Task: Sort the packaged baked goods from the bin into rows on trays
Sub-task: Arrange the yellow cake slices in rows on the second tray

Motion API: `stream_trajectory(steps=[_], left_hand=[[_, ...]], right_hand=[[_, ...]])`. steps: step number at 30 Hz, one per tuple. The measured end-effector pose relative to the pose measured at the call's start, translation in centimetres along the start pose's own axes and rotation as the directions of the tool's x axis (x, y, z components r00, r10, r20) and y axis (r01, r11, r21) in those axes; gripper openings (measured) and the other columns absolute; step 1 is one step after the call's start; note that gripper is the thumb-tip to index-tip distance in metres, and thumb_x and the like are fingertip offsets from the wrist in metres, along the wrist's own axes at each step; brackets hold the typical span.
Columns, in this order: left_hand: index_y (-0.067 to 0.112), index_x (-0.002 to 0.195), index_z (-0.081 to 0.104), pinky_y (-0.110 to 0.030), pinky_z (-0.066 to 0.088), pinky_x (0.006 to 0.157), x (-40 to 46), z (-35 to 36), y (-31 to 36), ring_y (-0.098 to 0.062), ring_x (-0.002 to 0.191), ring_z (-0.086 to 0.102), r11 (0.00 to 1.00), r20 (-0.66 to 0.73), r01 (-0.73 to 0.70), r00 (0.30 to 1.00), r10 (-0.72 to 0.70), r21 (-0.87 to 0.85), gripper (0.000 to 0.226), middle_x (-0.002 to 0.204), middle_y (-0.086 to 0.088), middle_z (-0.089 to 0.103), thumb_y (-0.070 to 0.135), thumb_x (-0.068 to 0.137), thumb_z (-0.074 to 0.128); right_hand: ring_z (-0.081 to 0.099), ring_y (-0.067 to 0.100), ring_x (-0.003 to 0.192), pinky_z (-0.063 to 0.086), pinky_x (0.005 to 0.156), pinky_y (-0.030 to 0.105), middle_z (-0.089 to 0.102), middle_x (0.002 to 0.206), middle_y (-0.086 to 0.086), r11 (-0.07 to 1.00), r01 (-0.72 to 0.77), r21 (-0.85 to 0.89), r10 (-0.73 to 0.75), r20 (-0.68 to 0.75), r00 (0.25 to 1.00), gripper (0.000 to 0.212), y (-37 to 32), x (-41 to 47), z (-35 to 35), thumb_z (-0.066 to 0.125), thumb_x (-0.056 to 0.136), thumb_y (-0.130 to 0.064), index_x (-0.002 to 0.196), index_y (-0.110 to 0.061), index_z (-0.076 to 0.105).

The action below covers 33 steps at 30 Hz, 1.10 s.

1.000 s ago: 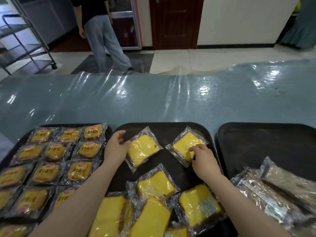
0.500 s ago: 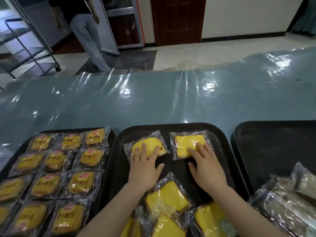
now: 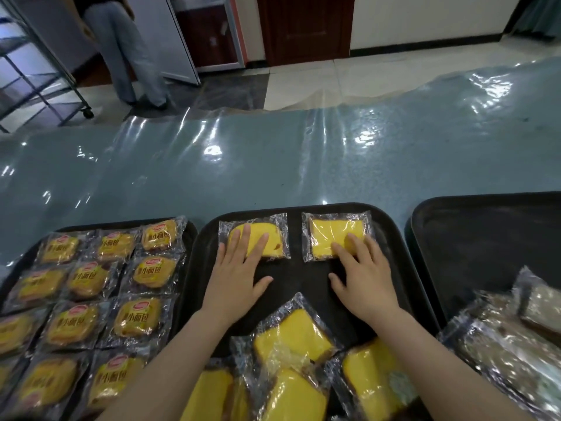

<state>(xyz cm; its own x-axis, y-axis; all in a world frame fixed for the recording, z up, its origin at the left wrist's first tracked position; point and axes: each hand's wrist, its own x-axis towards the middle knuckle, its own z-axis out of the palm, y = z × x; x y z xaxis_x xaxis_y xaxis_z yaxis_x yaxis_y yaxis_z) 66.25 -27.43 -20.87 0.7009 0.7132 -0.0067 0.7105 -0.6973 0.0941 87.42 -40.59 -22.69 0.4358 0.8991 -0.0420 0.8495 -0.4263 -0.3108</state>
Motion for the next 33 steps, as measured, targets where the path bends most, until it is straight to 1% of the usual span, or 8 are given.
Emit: stream_trajectory(steps=[2,4,9,16,20,23,26,33], left_hand=[[0.034,0.135,0.042,-0.027,0.026,0.111,-1.7,-0.9,0.5,-0.015,0.138,0.028,0.973,-0.062,0.048,0.996,-0.064,-0.225,0.048,0.146,0.013,0.031,0.043,0.090,0.054],[0.038,0.094,0.060,-0.015,0.044,0.078,-3.6,-1.9,0.6,-0.005,0.098,0.059,0.892,0.093,0.191,0.982,-0.167,-0.409,0.015,0.102,0.022,0.060,0.049,0.084,0.059],[0.030,0.082,0.063,-0.021,0.048,0.063,-6.6,-3.5,0.8,-0.002,0.071,0.060,0.856,0.591,0.331,0.806,-0.038,-0.397,0.033,0.079,0.009,0.065,0.061,0.070,0.065],[0.022,0.096,0.061,-0.022,0.050,0.062,-6.1,-4.3,0.6,-0.006,0.066,0.062,0.585,0.451,0.431,0.884,-0.122,-0.687,0.022,0.082,0.004,0.066,0.024,0.078,0.074],[0.028,0.118,0.051,-0.021,0.051,0.065,-5.2,-4.3,-0.4,-0.007,0.086,0.063,0.531,0.184,0.425,0.875,-0.447,-0.733,0.049,0.111,0.007,0.061,0.020,0.076,0.075],[0.027,0.133,0.043,-0.036,0.049,0.091,-5.1,-3.8,-0.4,-0.018,0.115,0.051,0.722,-0.028,0.423,0.853,-0.521,-0.548,0.060,0.133,0.001,0.049,0.021,0.080,0.071],[0.028,0.141,0.034,-0.038,0.011,0.113,-5.9,-2.6,1.0,-0.020,0.144,0.011,0.928,-0.091,0.281,0.946,-0.310,-0.246,0.060,0.155,0.000,0.022,0.030,0.087,0.061],[0.027,0.150,0.004,-0.038,0.001,0.114,-6.0,-0.2,1.9,-0.022,0.145,-0.007,0.978,0.055,0.147,0.989,-0.141,-0.148,0.071,0.159,-0.004,-0.004,0.046,0.094,0.043]], right_hand=[[0.001,0.028,0.144,0.014,0.114,0.049,0.016,0.156,0.002,1.000,0.013,-0.023,-0.014,-0.078,0.997,0.058,-0.8,-0.8,-0.8,0.056,0.088,-0.045,0.140,-0.035,0.034],[0.031,0.023,0.131,0.033,0.105,0.043,0.039,0.137,-0.002,0.997,0.041,0.061,-0.033,-0.127,0.991,0.049,-1.6,-2.1,-1.3,0.062,0.084,-0.042,0.129,-0.033,0.044],[0.056,0.001,0.079,0.046,0.063,0.021,0.055,0.086,-0.018,0.956,-0.063,0.287,-0.023,0.287,0.958,0.037,-2.8,-5.0,-2.0,0.069,0.079,-0.049,0.109,-0.032,0.057],[0.057,0.004,0.086,0.052,0.074,0.023,0.059,0.098,-0.011,0.839,-0.172,0.516,0.026,0.279,0.960,0.030,-4.1,-5.4,-1.6,0.072,0.082,-0.025,0.106,-0.029,0.056],[0.057,0.006,0.074,0.041,0.058,0.017,0.060,0.087,-0.006,0.677,-0.263,0.687,0.142,0.228,0.963,0.026,-6.2,-4.4,-1.4,0.074,0.081,-0.019,0.089,-0.026,0.050],[0.057,0.005,0.074,0.039,0.057,0.016,0.061,0.085,-0.006,0.670,-0.281,0.687,0.180,0.217,0.959,0.019,-8.0,-3.7,-0.4,0.073,0.083,-0.018,0.084,-0.023,0.055],[0.058,0.007,0.077,0.037,0.058,0.015,0.063,0.086,-0.007,0.673,-0.311,0.671,0.245,0.195,0.950,0.011,-8.6,-3.2,0.2,0.071,0.084,-0.018,0.083,-0.022,0.062],[0.059,0.006,0.089,0.041,0.073,0.015,0.066,0.098,-0.008,0.700,-0.253,0.668,0.210,0.146,0.967,0.013,-8.5,-3.0,0.4,0.067,0.088,-0.017,0.100,-0.021,0.069]])
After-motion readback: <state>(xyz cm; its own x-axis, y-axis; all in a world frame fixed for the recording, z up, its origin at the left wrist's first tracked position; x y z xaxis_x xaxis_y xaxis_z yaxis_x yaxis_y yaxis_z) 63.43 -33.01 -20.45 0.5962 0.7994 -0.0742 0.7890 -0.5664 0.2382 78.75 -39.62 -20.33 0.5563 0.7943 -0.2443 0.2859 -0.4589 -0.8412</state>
